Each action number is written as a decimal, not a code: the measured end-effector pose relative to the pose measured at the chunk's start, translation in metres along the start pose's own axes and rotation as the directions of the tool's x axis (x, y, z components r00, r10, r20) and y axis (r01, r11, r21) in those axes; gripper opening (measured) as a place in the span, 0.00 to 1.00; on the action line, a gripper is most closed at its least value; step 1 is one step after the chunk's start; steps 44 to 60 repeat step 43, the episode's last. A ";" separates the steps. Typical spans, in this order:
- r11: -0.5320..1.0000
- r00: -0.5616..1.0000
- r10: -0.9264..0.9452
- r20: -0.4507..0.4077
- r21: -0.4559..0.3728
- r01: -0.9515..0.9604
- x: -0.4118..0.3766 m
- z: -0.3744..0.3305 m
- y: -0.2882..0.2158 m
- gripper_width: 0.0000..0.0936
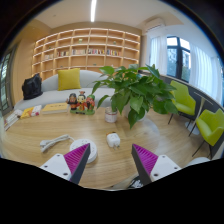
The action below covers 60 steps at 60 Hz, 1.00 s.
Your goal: Unplug charger
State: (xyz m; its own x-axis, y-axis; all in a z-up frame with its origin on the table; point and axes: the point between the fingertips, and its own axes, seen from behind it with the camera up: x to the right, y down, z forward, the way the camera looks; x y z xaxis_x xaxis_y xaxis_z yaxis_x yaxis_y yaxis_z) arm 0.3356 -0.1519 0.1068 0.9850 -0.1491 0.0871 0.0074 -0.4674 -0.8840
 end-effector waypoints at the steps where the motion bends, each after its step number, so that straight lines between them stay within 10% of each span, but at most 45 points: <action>1: 1.000 1.000 0.002 0.000 0.000 -0.002 -0.001 -0.008 0.000 0.91; 60: 0.997 0.999 -0.039 0.007 0.068 0.038 -0.018 -0.169 0.000 0.91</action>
